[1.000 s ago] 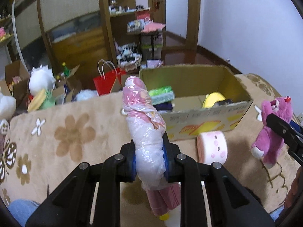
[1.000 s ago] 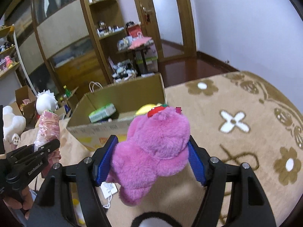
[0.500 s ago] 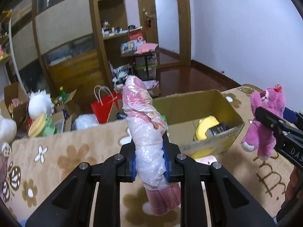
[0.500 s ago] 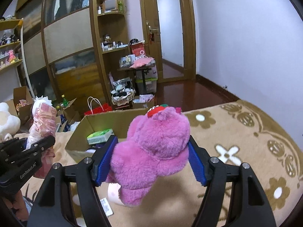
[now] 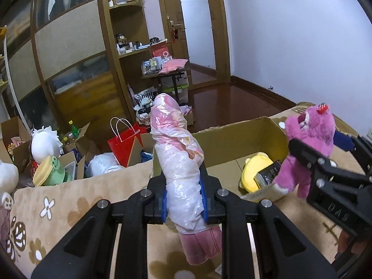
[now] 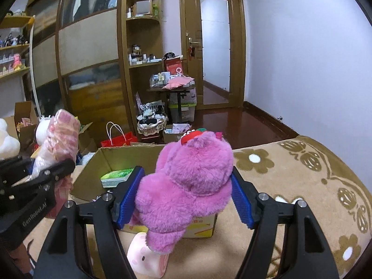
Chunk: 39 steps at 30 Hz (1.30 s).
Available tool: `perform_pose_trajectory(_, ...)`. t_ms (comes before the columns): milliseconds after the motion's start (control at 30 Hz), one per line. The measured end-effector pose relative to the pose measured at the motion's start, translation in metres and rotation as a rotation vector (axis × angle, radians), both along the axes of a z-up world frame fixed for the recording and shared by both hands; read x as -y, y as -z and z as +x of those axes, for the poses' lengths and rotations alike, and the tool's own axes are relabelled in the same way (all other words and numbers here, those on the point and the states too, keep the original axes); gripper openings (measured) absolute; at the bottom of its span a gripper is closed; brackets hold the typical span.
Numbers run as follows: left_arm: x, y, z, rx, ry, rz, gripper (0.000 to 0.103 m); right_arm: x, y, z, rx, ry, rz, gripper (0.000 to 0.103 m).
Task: Organize soft objects
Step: 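Lift pink bear with right tool while left tool lifts package over box, then open right tool to drop bear while left tool releases package into box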
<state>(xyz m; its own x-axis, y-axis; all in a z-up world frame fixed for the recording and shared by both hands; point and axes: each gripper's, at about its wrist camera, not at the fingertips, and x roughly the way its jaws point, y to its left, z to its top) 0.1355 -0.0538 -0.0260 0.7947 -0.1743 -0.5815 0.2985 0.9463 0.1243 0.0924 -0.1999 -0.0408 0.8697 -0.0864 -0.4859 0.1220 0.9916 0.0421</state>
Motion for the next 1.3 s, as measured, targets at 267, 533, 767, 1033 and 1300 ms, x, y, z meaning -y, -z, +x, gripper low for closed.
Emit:
perform_pose_trajectory(267, 0.001, 0.007, 0.019, -0.024, 0.000, -0.005, 0.020, -0.004, 0.009, 0.017, 0.002, -0.024, 0.011, 0.076)
perform_pose_trajectory(533, 0.008, 0.016, 0.031, -0.042, 0.031, -0.005, 0.020, 0.004, 0.012, 0.030, 0.011, -0.031, 0.042, 0.076)
perform_pose_trajectory(767, 0.010, 0.027, 0.038, -0.073, 0.041, -0.008, 0.021, 0.012, 0.018, 0.040, 0.002, -0.043, 0.085, 0.077)
perform_pose_trajectory(1033, 0.012, 0.038, 0.043, -0.107, 0.040, -0.011, 0.023, 0.019, 0.024, 0.044, -0.007, -0.049, 0.103, 0.080)
perform_pose_trajectory(1300, 0.007, 0.040, 0.047, -0.138, 0.020, -0.027, 0.025, 0.023, 0.030, 0.048, -0.035, -0.073, 0.137, 0.080)
